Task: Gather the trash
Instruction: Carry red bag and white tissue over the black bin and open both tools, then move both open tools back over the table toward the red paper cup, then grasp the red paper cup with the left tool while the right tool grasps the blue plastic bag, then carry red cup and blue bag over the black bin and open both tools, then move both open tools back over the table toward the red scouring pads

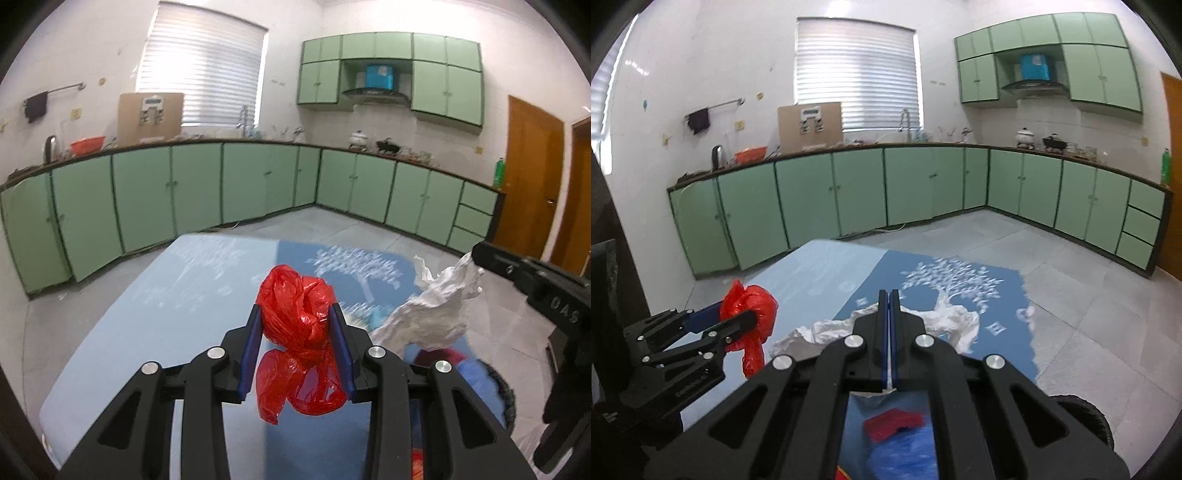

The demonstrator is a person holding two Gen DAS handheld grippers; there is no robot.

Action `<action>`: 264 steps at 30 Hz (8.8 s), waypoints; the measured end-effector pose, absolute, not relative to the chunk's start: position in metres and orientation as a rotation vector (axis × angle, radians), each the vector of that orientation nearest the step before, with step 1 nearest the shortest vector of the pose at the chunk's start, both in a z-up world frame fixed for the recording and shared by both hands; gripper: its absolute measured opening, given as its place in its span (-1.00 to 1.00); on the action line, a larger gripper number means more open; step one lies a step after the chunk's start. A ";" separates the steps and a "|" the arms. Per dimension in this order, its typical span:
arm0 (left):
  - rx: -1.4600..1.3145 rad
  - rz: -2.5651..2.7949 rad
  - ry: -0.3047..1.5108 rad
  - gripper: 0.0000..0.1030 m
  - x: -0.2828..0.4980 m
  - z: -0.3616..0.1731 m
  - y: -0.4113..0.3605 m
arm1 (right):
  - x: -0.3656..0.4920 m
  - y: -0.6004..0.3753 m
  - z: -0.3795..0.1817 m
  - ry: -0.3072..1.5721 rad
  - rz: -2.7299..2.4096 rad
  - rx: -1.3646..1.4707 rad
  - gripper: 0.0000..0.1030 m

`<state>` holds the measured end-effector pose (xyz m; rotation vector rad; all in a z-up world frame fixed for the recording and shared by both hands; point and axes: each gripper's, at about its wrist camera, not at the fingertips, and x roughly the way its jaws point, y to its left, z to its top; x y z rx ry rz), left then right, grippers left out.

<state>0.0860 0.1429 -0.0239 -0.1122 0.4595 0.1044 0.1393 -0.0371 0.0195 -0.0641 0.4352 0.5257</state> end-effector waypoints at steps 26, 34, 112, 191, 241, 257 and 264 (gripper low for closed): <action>-0.071 -0.339 0.435 -0.31 0.156 0.006 -0.078 | 0.161 -0.265 -0.001 0.456 0.111 0.013 -1.00; -0.040 -0.408 0.498 -0.31 0.182 -0.038 -0.143 | 0.177 -0.324 -0.055 0.540 0.028 0.028 -1.00; -0.050 -0.083 0.755 0.68 0.046 -0.135 0.046 | 0.090 -0.149 -0.069 0.496 0.225 -0.006 0.90; -0.150 0.074 0.440 -0.59 0.040 -0.058 0.105 | 0.083 -0.070 -0.036 0.499 0.534 -0.051 -0.90; -0.009 -0.506 0.525 -0.49 0.205 -0.087 -0.200 | 0.192 -0.373 -0.121 0.629 -0.064 0.056 -0.51; -0.045 -0.425 0.486 0.68 0.192 -0.061 -0.143 | 0.181 -0.369 -0.107 0.592 -0.101 0.167 0.88; -0.059 -0.330 0.474 0.74 0.169 -0.047 -0.089 | 0.160 -0.325 -0.079 0.526 -0.035 0.181 0.89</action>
